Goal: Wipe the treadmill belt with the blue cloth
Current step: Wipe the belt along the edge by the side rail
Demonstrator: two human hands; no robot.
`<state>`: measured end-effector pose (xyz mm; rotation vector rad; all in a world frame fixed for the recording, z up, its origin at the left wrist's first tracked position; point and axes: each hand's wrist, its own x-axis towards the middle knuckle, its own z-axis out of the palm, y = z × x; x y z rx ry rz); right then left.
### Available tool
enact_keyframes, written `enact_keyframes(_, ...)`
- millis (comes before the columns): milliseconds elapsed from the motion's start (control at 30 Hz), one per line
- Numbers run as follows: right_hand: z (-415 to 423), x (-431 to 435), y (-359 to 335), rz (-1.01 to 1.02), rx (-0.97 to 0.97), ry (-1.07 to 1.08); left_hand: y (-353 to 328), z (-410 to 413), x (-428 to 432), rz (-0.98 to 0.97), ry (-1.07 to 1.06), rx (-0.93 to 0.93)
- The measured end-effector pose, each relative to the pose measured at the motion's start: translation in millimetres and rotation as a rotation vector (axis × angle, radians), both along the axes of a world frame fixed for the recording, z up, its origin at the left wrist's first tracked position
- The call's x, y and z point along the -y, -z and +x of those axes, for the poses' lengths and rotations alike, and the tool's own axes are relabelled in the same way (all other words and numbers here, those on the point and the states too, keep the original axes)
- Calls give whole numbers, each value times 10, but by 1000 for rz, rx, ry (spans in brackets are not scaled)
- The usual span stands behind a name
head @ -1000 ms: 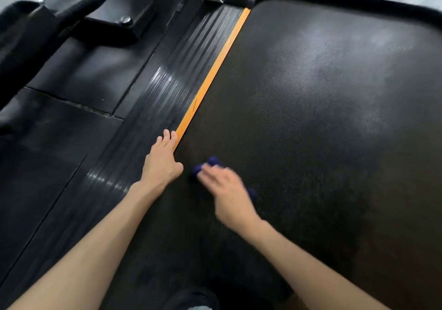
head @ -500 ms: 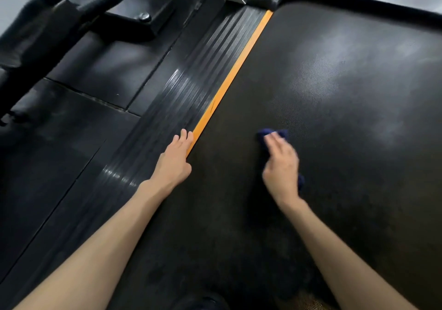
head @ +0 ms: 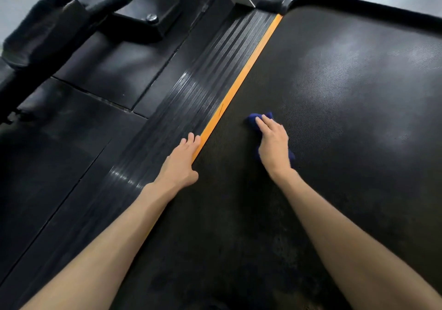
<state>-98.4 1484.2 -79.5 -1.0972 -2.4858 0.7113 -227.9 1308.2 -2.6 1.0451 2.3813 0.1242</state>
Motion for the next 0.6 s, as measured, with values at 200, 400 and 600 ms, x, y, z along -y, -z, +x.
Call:
enact_keyframes(200,129,1080,-78,-33,-7,-590,-62,-46,75,84,-22,108)
enact_keyframes(400,157,508,71,240,43,-931,-76,-61,177,140,-59,198)
enact_keyframes(600,-105,63,-16,74,51,-96,-76,-54,147,141,-82,205)
